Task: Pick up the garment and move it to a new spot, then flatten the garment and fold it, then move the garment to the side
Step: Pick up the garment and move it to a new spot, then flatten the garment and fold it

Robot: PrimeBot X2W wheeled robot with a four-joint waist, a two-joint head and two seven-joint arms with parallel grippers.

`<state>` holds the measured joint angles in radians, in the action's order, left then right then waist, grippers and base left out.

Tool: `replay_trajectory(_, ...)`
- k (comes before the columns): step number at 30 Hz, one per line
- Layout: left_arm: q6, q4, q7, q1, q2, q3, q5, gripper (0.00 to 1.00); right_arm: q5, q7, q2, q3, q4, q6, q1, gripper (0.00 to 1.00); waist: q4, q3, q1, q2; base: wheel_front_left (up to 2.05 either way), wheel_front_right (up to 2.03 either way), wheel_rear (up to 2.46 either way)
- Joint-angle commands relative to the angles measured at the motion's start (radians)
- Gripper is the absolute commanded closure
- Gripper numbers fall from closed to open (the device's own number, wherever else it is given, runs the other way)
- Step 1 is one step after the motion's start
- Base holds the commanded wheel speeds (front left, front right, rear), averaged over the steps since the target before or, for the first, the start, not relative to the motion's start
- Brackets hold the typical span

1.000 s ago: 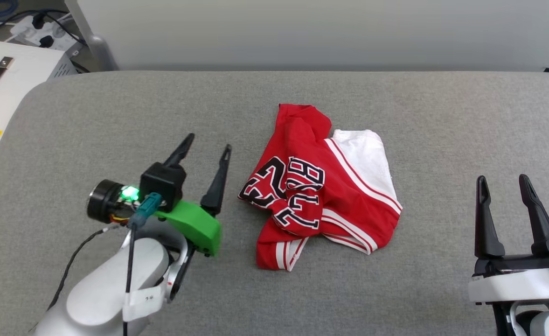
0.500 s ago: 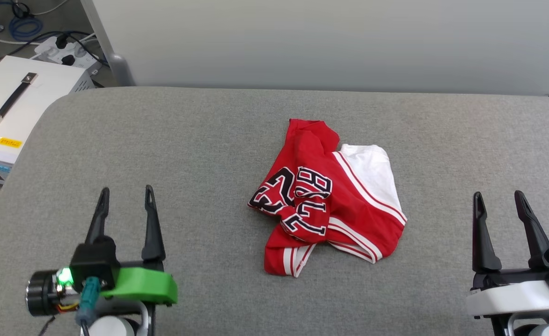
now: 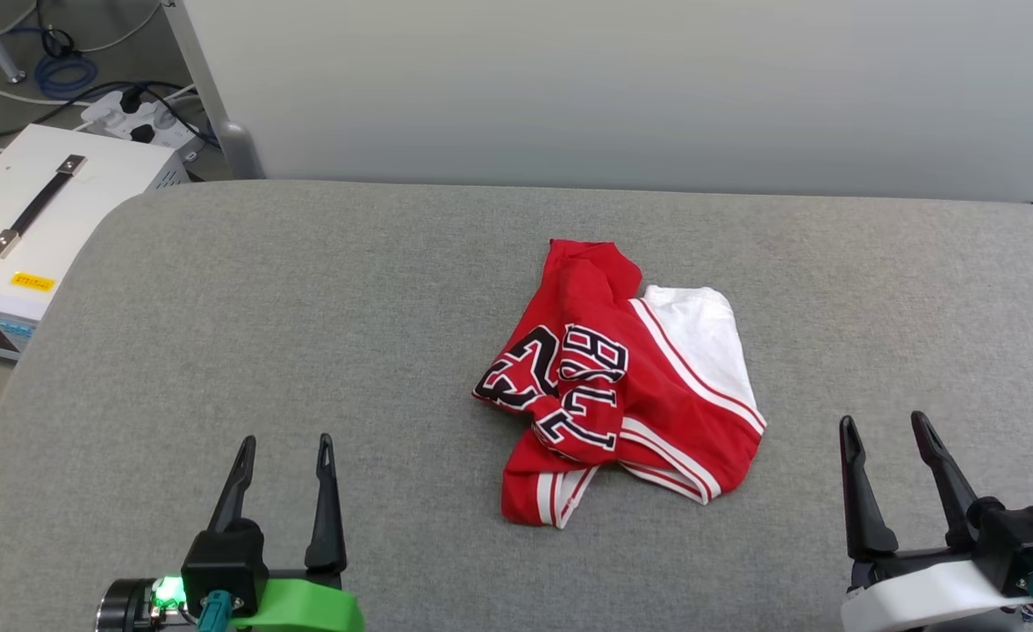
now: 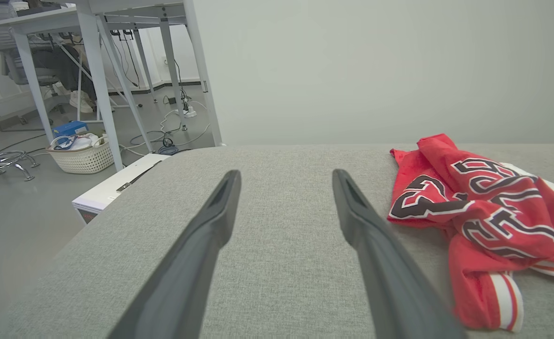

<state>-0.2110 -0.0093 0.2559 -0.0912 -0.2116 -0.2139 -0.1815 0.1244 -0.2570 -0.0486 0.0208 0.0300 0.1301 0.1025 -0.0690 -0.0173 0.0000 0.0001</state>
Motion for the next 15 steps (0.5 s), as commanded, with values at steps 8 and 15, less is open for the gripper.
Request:
replay_trajectory(8,0.072,0.023,0.006,-0.031,0.053,0.068,0.054,0.00,0.027,-0.005,-0.002,-0.031,-0.034,0.001,0.031,0.00,-0.002,0.003,0.0000,-0.0001,0.00,0.00,0.00)
replay_trajectory(15,0.110,0.029,0.006,-0.032,0.081,0.107,0.082,0.00,0.033,-0.005,-0.002,-0.040,-0.038,0.001,0.032,0.00,-0.002,-0.001,0.0000,-0.0001,0.00,0.00,0.00)
